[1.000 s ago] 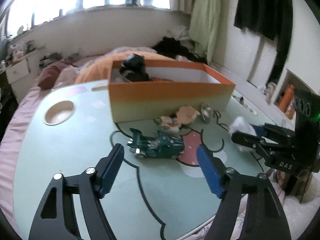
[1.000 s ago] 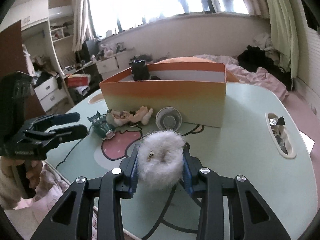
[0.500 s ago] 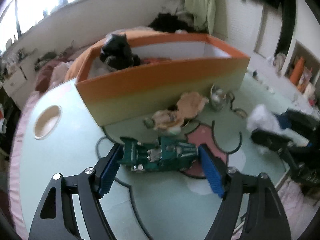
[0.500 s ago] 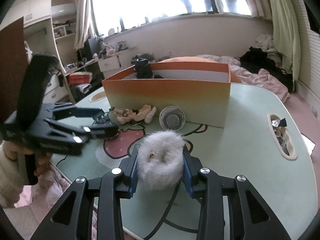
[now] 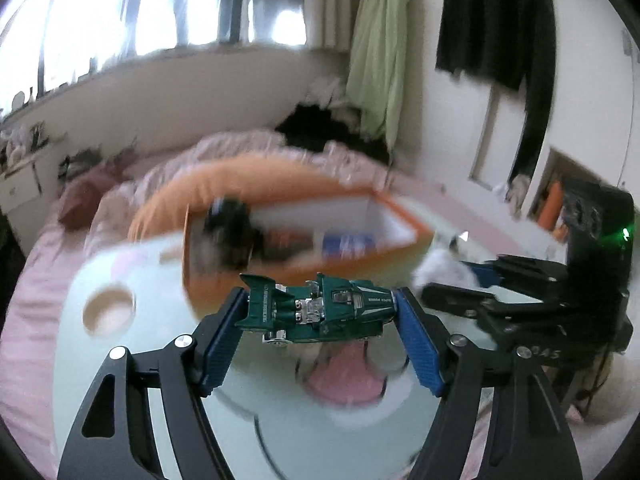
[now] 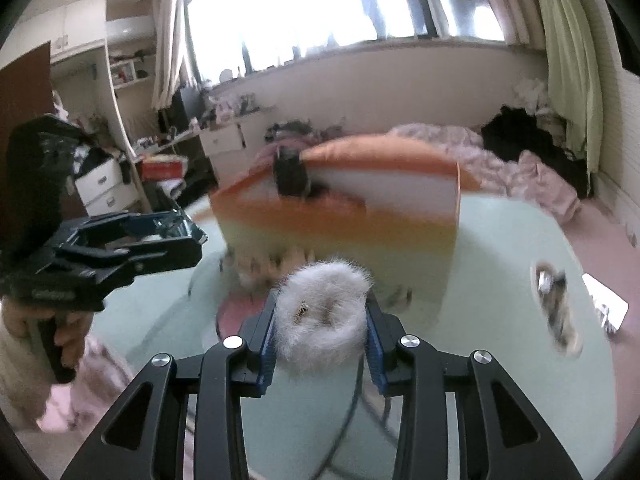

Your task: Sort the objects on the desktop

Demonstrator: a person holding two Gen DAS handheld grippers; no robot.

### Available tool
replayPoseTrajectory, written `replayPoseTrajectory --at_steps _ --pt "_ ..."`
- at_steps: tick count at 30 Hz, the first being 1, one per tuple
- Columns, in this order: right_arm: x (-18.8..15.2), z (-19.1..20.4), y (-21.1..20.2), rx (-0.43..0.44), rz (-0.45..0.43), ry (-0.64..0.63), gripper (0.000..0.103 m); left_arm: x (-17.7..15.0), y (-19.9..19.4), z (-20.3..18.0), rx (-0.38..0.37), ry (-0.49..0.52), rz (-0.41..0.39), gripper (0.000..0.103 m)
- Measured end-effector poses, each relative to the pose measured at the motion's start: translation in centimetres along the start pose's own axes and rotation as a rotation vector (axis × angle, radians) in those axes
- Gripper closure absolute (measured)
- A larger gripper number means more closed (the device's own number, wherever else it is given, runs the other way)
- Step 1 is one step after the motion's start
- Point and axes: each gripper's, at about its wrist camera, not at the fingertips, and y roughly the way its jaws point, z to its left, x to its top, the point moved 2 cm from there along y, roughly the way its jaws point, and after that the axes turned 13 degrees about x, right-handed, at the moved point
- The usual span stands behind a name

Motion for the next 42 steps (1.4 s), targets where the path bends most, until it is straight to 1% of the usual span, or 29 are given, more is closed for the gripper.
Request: replayPoseTrajectory --at_steps 1,3,4,6,7,8,9,10,12,13,14,15,17,18,19,21,23,25,27,29,31,33,34,35,36,38,40,41,42 --pt "2.0 -0.1 0.3 -0.002 -0.01 -0.001 0.067 1.4 0.3 -0.1 0.007 -0.004 -0.024 0.03" --pt "4.8 -0.4 1.0 -0.025 -0.016 -0.013 0.067 3.4 1.2 0.0 0.027 -0.021 -0.056 0.03" --pt "6.2 -0.7 1.7 -0.04 -0.016 -0.017 0.067 4.4 2.3 0.3 0.034 -0.05 -0.06 0.03" --pt "8.4 -1.8 3.9 -0.07 -0.001 -0.013 0.067 5.4 4.3 1.2 0.043 -0.115 -0.042 0.029" --pt "8.9 -2.3 4.9 -0.091 0.014 -0.014 0.066 5.4 5.7 1.9 0.06 -0.156 -0.013 0.029" --pt "9.0 -3.2 6.1 -0.134 0.04 -0.008 0.064 5.1 7.0 2.6 0.076 -0.183 0.027 0.029" --pt "8.9 -4.0 7.2 -0.161 0.075 0.0 0.057 4.5 8.4 3.0 0.084 -0.202 0.073 0.029" --pt "8.4 -4.7 8.3 -0.181 0.124 0.012 0.046 3.8 9.1 3.2 0.081 -0.204 0.094 0.029" --pt "7.1 -5.7 10.0 -0.192 0.202 0.029 0.035 2.4 10.7 3.1 0.093 -0.185 0.154 0.023" --pt "6.3 -5.7 10.4 -0.205 0.211 0.01 0.033 2.1 10.8 3.3 0.076 -0.196 0.154 0.022" --pt "6.2 -5.5 10.0 -0.225 0.179 -0.022 0.032 2.0 10.8 3.1 0.068 -0.188 0.141 0.02" --pt "6.2 -5.3 9.7 -0.231 0.161 -0.036 0.026 2.0 10.7 3.0 0.082 -0.186 0.135 0.02" --pt "6.4 -5.1 9.4 -0.229 0.173 -0.033 0.026 2.4 10.2 3.0 0.102 -0.196 0.13 0.02" --pt "6.6 -5.0 9.0 -0.226 0.162 -0.03 0.026 2.7 9.7 3.0 0.095 -0.199 0.1 0.02" --pt "6.8 -4.8 8.4 -0.228 0.132 -0.031 0.026 2.9 9.1 3.2 0.096 -0.2 0.069 0.02" --pt "7.4 -4.0 6.4 -0.238 0.05 -0.038 0.026 3.3 6.9 3.1 0.112 -0.189 -0.004 0.02" --pt "7.5 -3.3 4.8 -0.214 0.008 -0.032 0.024 3.3 4.4 2.6 0.109 -0.166 -0.053 0.02" --pt "6.9 -2.5 3.3 -0.182 0.0 -0.017 0.017 2.7 2.7 2.1 0.097 -0.153 -0.044 0.017" --pt "5.7 -1.6 2.3 -0.164 0.02 -0.008 0.015 1.3 1.5 1.5 0.089 -0.133 -0.01 0.017" --pt "3.6 -1.2 1.8 -0.148 0.071 0.006 0.014 -1.1 0.9 0.7 0.086 -0.106 0.031 0.017" --pt "1.3 -1.0 1.9 -0.154 0.115 0.042 0.012 -4.0 1.5 -0.2 0.091 -0.066 0.111 0.017" --pt "-1.1 -1.1 2.4 -0.181 0.196 0.097 0.011 -6.1 2.2 -0.4 0.103 -0.084 0.176 0.017" --pt "-2.1 -1.0 2.7 -0.195 0.243 0.113 0.011 -7.1 2.7 -0.5 0.105 -0.112 0.205 0.017" --pt "-2.6 -0.9 2.9 -0.201 0.269 0.114 0.011 -7.9 3.2 -0.3 0.112 -0.139 0.232 0.017" --pt "-3.2 -0.7 2.9 -0.222 0.29 0.105 0.012 -8.4 3.4 -0.1 0.127 -0.152 0.219 0.016" --pt "-3.9 -0.4 2.7 -0.274 0.294 0.074 0.009 -8.7 3.2 -0.2 0.175 -0.151 0.213 0.015" --pt "-4.2 -1.0 2.3 -0.292 0.283 0.104 0.0 -8.7 3.3 -0.4 0.176 -0.143 0.215 0.012" --pt "-4.3 -1.1 2.2 -0.295 0.275 0.105 0.0 -8.8 3.5 -0.8 0.176 -0.117 0.213 0.007" --pt "-4.2 -1.2 2.1 -0.293 0.266 0.099 0.0 -8.9 3.6 -1.1 0.179 -0.097 0.21 0.0"
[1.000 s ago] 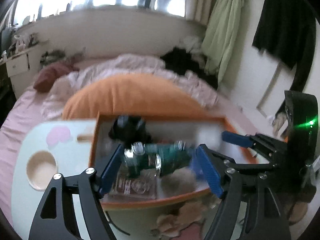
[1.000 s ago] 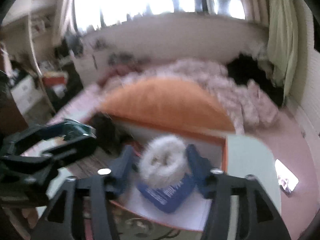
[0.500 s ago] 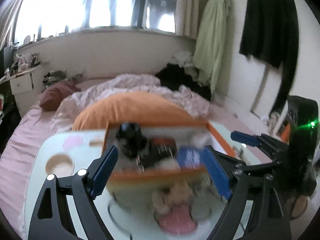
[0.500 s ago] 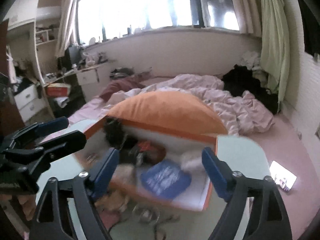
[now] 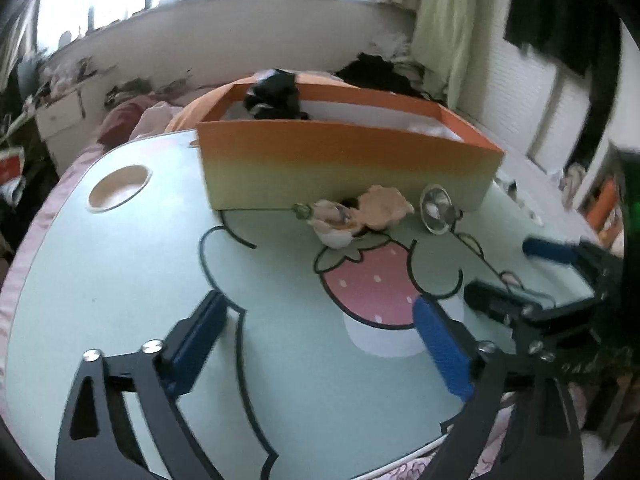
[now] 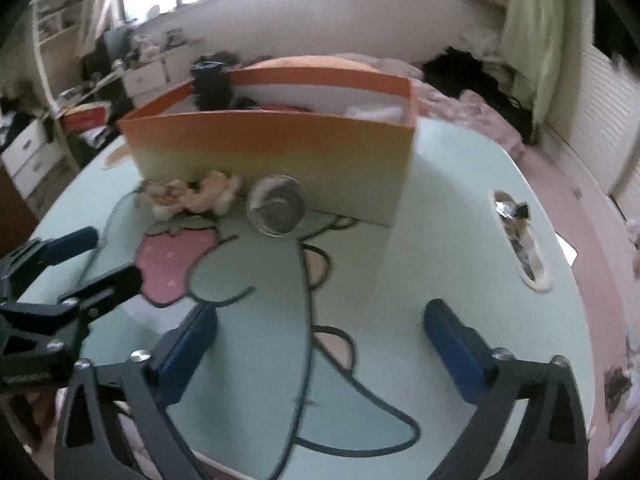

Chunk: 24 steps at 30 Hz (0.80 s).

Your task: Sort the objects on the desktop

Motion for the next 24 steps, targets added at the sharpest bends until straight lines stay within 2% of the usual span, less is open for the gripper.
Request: replayPoseTrajectory --at_steps 3,7,24 --pt "-0.4 -0.1 -0.2 -0.003 -0.046 -0.014 0.0 -0.4 0.3 -0.8 0.04 0.053 -0.022 0.0" --pt "-0.4 -0.5 -0.2 0.026 -0.07 -0.038 0.0 -0.3 0.4 -1.1 0.033 0.06 -0.025 0.0" --pt "-0.6 -1.0 0.0 0.025 -0.08 -0.043 0.0 -0.2 0.4 -1.7 0.015 0.079 -0.039 0.0"
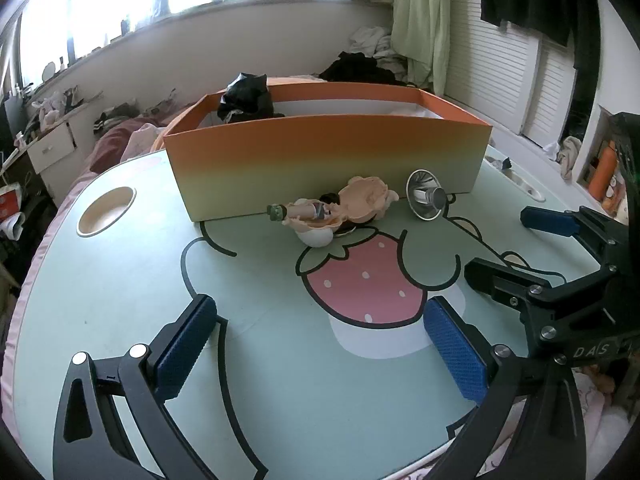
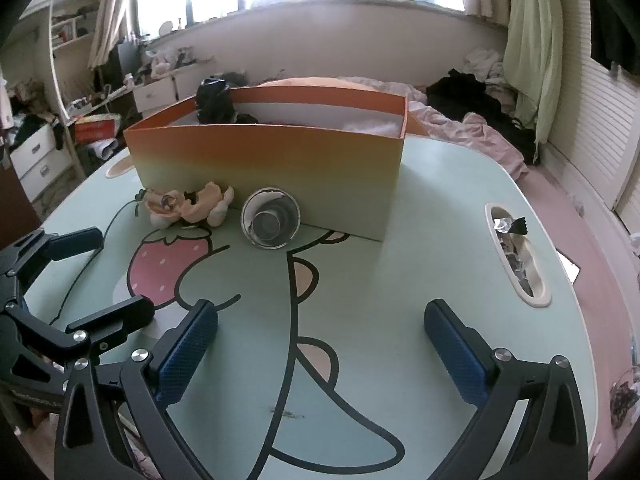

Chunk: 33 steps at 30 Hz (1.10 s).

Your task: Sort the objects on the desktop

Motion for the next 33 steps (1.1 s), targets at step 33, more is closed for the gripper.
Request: replayPoseTrajectory --at_steps 33 --pt "-0.18 0.04 0.01 0.001 -0.008 -0.001 0.0 -0.26 -0.25 0.12 0.007 -0.006 -0.004 0.0"
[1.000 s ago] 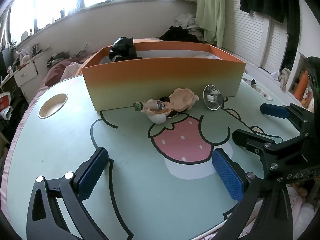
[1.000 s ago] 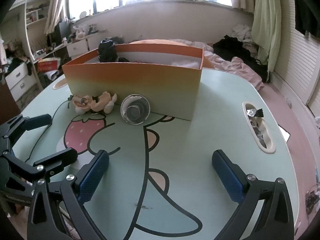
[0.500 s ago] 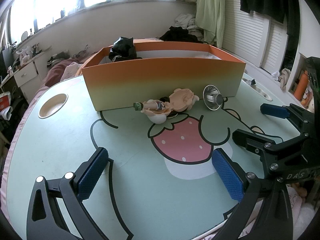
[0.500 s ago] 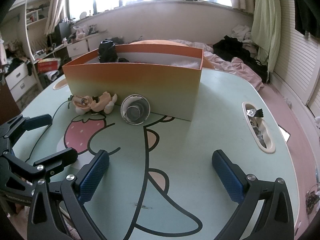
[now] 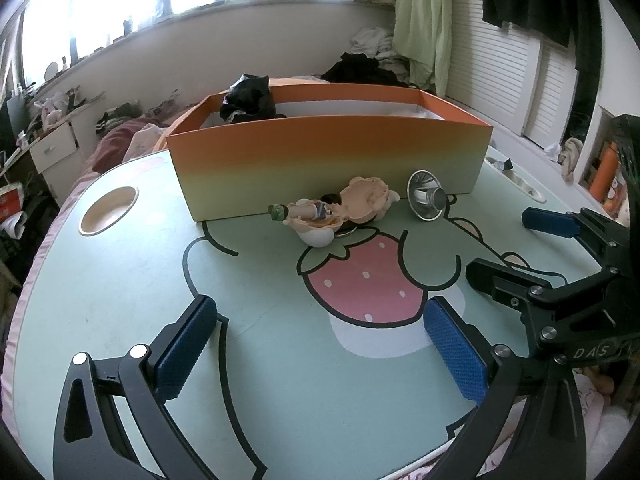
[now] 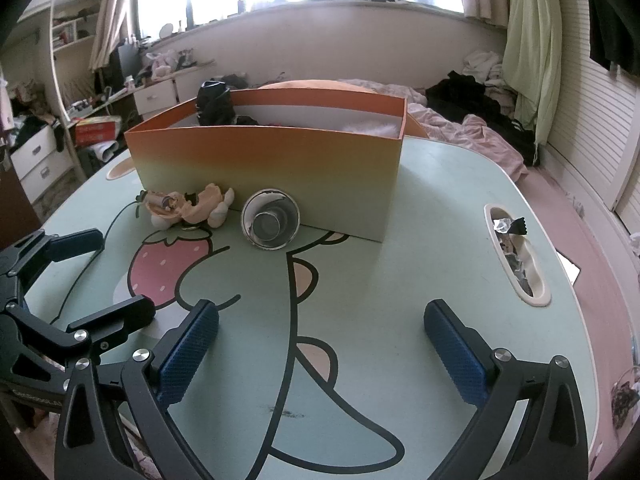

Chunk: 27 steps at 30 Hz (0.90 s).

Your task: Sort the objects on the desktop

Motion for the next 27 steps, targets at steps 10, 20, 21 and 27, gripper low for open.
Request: replayPoseTrajectory --at_steps 10,20,21,27 --pt "0.0 -0.5 -0.8 0.024 -0.042 0.018 0.009 1.3 -3.0 2.1 -0.036 -0.056 -0.123 0.0" --pt "0.2 -0.8 -1.1 0.053 -0.07 0.04 0.018 3.6 -0.7 3.3 -0.105 -0.049 -0.047 0.019" --pt "0.2 -0.8 -1.1 0.055 -0.07 0.04 0.019 3.9 -0.2 3.0 -0.116 -0.041 -0.031 0.019" --pt "0.2 -0.9 -1.2 0.065 -0.075 0.046 0.019 5.6 1.7 1.0 -0.115 0.013 0.02 0.019"
